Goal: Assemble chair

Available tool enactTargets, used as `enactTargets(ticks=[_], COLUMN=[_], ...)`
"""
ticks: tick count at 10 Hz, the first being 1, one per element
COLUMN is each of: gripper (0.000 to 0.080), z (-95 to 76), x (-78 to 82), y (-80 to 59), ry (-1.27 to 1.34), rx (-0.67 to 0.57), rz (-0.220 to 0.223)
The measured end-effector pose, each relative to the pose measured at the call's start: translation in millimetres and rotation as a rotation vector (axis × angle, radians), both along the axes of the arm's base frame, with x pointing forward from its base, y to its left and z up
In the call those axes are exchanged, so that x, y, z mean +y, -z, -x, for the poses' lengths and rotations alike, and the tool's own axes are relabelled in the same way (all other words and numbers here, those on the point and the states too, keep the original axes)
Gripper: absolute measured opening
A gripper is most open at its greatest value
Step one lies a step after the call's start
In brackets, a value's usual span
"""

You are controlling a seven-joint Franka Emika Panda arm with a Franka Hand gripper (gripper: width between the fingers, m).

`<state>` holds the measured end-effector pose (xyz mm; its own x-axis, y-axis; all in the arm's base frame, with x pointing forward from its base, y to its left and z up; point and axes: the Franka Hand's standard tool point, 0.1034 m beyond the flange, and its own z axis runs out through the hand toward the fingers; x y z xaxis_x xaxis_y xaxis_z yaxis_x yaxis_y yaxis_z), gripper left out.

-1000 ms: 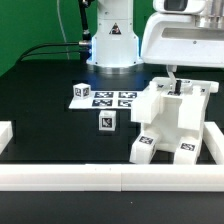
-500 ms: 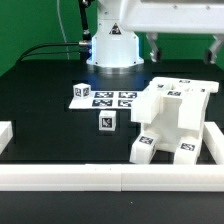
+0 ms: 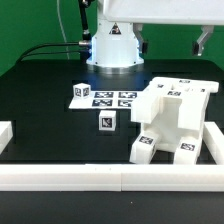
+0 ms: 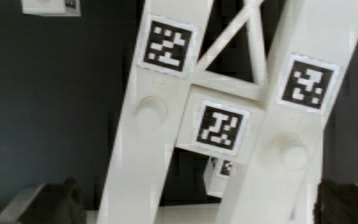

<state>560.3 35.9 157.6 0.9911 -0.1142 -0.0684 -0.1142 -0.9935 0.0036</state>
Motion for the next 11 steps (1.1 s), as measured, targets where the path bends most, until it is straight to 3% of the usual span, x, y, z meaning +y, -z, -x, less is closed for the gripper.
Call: enactTargets(ticks=[3, 8, 11], gripper=[0.0648, 0.0648, 0.0648], z=[11.2, 12.0, 21.3], x=[-53.5, -58.5, -78.6], y=[3.8, 7.3, 24.5], ry=[0.044, 0.057, 0.135], rx=[0.105, 0.116, 0.252], rz=[-0.053, -0.054, -0.101])
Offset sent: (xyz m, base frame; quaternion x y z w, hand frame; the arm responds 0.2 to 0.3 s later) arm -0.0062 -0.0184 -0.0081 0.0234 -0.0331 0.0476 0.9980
